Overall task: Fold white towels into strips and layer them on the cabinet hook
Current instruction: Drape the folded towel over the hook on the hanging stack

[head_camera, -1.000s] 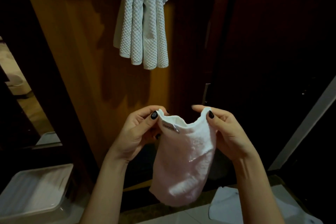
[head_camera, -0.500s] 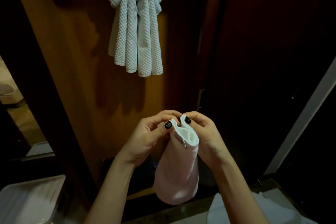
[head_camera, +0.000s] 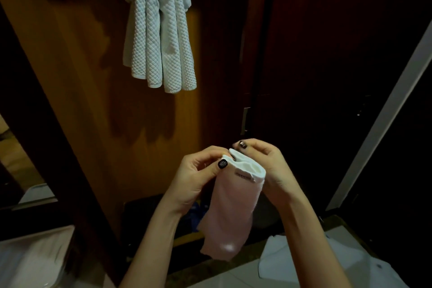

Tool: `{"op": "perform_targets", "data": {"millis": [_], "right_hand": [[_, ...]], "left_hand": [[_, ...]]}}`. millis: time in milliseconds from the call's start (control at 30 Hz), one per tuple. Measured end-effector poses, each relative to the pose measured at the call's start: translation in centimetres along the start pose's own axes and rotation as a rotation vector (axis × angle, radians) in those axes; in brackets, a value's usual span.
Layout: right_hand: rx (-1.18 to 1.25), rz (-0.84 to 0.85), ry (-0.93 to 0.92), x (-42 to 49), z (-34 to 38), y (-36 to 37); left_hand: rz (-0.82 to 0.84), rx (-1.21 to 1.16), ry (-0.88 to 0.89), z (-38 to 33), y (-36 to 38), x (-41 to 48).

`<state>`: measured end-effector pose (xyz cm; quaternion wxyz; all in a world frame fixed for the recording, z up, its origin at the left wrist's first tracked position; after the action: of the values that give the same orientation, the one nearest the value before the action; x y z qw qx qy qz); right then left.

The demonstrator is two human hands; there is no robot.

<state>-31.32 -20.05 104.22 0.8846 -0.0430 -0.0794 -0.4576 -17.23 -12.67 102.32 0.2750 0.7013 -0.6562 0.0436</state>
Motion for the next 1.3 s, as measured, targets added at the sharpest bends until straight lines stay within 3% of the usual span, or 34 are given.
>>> {"op": "perform_targets", "data": {"millis": [100,200,467,633,833,1100,1300], "right_hand": [[-0.266,-0.131,-0.172,-1.2,0.4,-1.7],[-0.539,-0.114,-0.32,-2.6,0.7,-2.4],[-0.905,-0.149,-0.315,-2.8,1.0,-1.9],[-0.84,-0.106,-0.288,-2.7,0.7,-1.5],[-0.945,-0.123,-0.212,-1.9,0.1,-0.9],[-0.944,0.099,-0.256,-1.6,0.5,-0.4],[-0.767,-0.092,-0.249,-1.0,-0.3,0.5]], "left_hand": [[-0.075,0.043,0.069,0.1,-0.6,0.2],[-0.136,0.094,0.107,0.2,-1.0,0.3],[-0.192,0.104,0.108,0.8,0.0,0.1],[-0.177,0.044,0.107,0.8,-0.2,-0.1],[-0.136,0.064,0.084,1.1,-0.4,-0.5],[-0.204,0.212,0.136,0.8,-1.3,-1.0],[-0.231,0.335,0.271,1.0,-0.3,-0.5]]}}
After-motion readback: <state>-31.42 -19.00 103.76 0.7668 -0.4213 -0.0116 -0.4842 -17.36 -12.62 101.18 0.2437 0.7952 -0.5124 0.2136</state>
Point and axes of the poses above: each hand's wrist, its own x-axis towards the middle knuckle, its own y-axis out of the palm, z = x × y, the point moved 2 cm from there along x, towards the middle knuckle, and after that the axes turned 13 degrees about -x, right-handed, at the moved point
